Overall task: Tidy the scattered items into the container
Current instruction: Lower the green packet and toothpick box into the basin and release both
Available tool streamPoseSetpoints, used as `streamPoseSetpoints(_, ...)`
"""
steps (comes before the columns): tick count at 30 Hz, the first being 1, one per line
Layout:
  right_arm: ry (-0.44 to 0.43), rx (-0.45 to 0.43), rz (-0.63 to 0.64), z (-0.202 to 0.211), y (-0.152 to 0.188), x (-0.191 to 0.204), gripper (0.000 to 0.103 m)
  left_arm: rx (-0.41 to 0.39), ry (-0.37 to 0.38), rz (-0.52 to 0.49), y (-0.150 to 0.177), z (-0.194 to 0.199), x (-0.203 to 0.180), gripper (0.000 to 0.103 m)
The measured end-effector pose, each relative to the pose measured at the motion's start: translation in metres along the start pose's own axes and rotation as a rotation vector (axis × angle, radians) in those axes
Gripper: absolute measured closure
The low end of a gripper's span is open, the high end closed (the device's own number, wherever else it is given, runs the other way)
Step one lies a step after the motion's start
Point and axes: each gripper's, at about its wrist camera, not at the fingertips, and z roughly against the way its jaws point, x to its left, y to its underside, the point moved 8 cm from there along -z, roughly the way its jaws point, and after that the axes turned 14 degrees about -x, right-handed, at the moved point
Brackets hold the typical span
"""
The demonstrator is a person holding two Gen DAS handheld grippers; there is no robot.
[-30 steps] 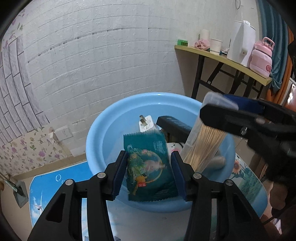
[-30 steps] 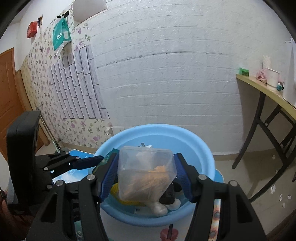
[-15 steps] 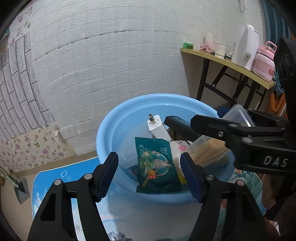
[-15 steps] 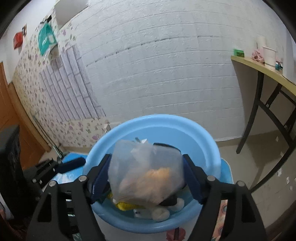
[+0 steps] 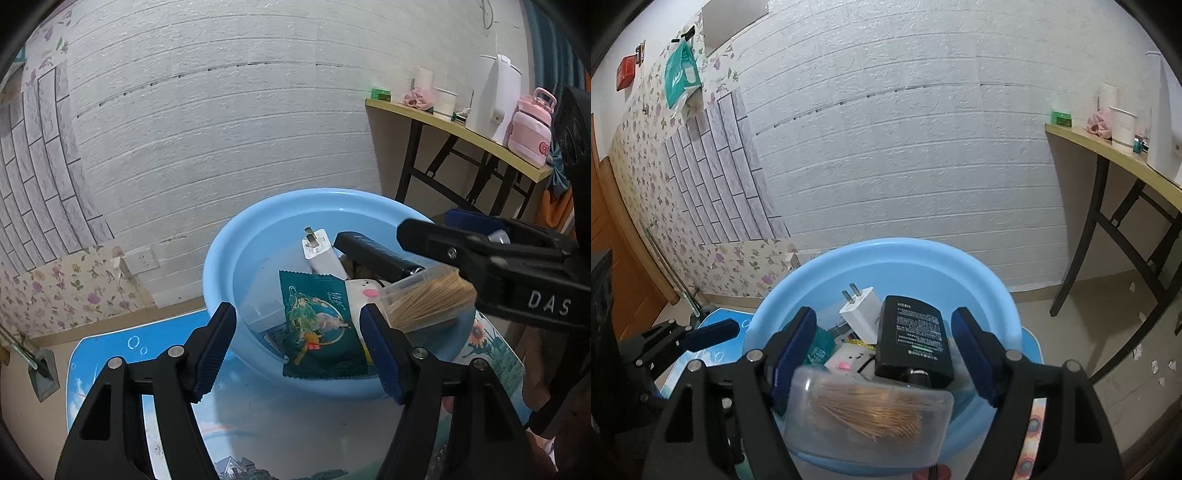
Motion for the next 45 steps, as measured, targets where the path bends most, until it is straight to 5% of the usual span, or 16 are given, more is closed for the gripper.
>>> streamPoseSetpoints(19, -0.069, 0.021, -0.046, 0.025, 0.038, 0.006, 0.026, 0.019, -0.007, -0.011, 0.014, 0.014, -0.004, 0.034)
streamPoseSetpoints(29, -0.150, 0.114, -0.006, 0.038, 0.055, 0.016, 0.026, 0.015, -0.017, 0.001, 0.016, 0.020, 0.002, 0.034)
streamPoseSetpoints(31, -0.154, 0.105, -0.023, 0.042, 0.055, 0.014, 0.040, 0.013, -0.019, 0.004, 0.016, 0.022, 0.004, 0.034)
streamPoseSetpoints(45, -0.142, -0.008, 0.029, 0.055, 0.030, 0.018, 0.041, -0.015, 0.000, 0.007, 0.011, 0.021, 0.004, 0.034)
